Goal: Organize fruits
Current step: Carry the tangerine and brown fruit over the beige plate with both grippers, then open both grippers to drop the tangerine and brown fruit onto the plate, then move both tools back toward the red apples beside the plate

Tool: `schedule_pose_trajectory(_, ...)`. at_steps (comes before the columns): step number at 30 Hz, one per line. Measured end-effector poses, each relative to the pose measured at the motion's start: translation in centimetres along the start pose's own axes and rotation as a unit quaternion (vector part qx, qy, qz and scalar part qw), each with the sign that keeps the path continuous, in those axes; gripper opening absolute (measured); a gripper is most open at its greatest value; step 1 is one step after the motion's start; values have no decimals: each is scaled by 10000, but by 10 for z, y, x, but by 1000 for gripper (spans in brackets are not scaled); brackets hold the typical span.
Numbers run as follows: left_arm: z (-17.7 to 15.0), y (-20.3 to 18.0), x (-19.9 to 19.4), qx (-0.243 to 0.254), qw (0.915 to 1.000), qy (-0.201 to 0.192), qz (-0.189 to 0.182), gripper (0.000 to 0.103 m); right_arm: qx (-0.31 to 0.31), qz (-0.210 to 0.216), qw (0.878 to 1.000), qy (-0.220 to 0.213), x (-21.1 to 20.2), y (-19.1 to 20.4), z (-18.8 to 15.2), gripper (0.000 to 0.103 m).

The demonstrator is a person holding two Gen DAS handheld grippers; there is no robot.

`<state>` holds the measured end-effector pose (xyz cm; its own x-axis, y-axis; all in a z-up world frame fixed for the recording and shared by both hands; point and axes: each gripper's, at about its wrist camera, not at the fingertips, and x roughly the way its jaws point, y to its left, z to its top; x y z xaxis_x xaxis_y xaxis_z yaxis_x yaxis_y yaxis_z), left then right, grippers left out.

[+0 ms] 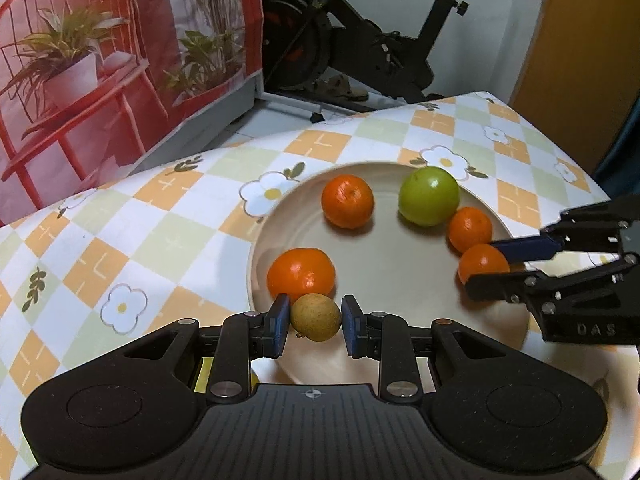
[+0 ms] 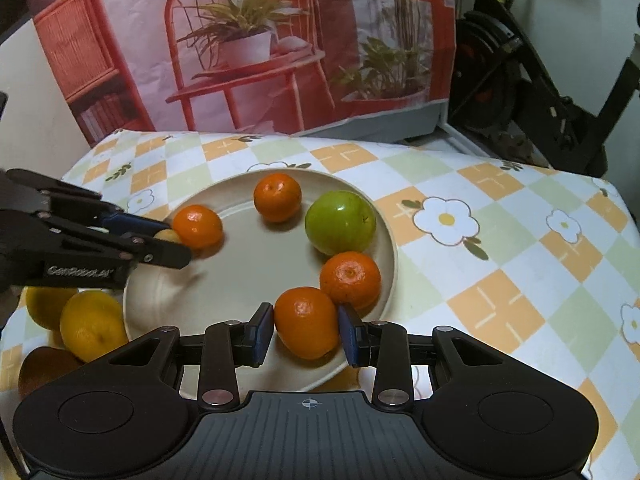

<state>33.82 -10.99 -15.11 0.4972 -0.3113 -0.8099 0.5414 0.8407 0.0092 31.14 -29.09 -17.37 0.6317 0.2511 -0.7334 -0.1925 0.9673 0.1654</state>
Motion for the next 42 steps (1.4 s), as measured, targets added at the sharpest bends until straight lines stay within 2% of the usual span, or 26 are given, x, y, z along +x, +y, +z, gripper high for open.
schedule_pose_trajectory(12, 15, 2, 24, 20, 9999, -43, 151, 29, -224, -132, 9995, -171, 6, 1, 4, 33)
schedule_pose_trajectory(14, 17, 0, 25, 41, 9998, -53, 189, 30, -204, -182, 9995, -183, 6, 0, 5, 35)
schedule_pose_trajectory(15, 17, 0, 25, 41, 9998, -67, 202, 31, -183, -225, 9994, -188, 7, 0, 5, 38)
schedule_pose_trajectory(17, 17, 0, 22, 83, 9998, -100, 127, 43, -112, -246, 9994, -195, 6, -1, 5, 42)
schedule_pose_trajectory(18, 17, 0, 19, 89, 9998, -133, 89, 50, -69, -215, 9995, -218, 4, -2, 5, 44)
schedule_pose_trajectory(19, 17, 0, 15, 84, 9998, -173, 100, 52, -52, -207, 9995, -240, 1, -2, 4, 46)
schedule_pose_trajectory(24, 15, 3, -11, -71, 9992, -339, 203, 52, -1, -213, 9989, -416, -19, 3, 1, 47)
schedule_pose_trajectory(27, 10, 5, -33, -184, 9985, -465, 220, 55, 40, -212, 9982, -553, -36, 8, -4, 53)
schedule_pose_trajectory(30, 0, 4, -56, -242, 9975, -584, 313, 57, 74, -201, 9975, -669, -54, 13, -11, 58)
schedule_pose_trajectory(33, -13, 2, -78, -328, 9964, -717, 301, 57, 110, -186, 9968, -769, -70, 19, -21, 58)
schedule_pose_trajectory(42, -56, -9, -112, -559, 9954, -761, 158, 57, 111, -51, 9976, -681, -92, 43, -54, 59)
